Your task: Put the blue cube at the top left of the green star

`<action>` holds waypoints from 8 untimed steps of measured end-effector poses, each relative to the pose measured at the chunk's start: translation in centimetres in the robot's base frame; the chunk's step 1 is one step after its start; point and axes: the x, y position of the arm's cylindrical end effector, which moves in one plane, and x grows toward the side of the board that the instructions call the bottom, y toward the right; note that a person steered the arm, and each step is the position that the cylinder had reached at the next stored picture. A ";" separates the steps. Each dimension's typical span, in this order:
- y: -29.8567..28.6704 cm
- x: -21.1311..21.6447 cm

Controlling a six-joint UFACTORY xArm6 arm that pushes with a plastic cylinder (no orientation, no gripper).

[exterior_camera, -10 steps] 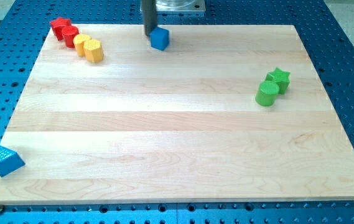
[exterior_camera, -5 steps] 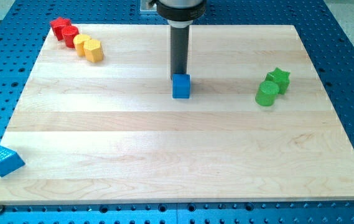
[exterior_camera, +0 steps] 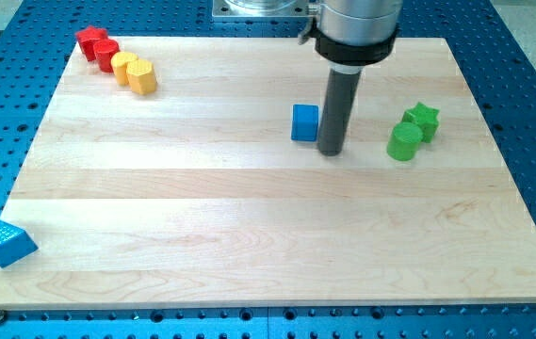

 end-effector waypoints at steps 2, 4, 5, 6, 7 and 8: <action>-6.4 -0.7; 4.5 -5.1; 3.8 -7.8; 3.8 -10.3; 5.6 -12.0; 7.3 -12.0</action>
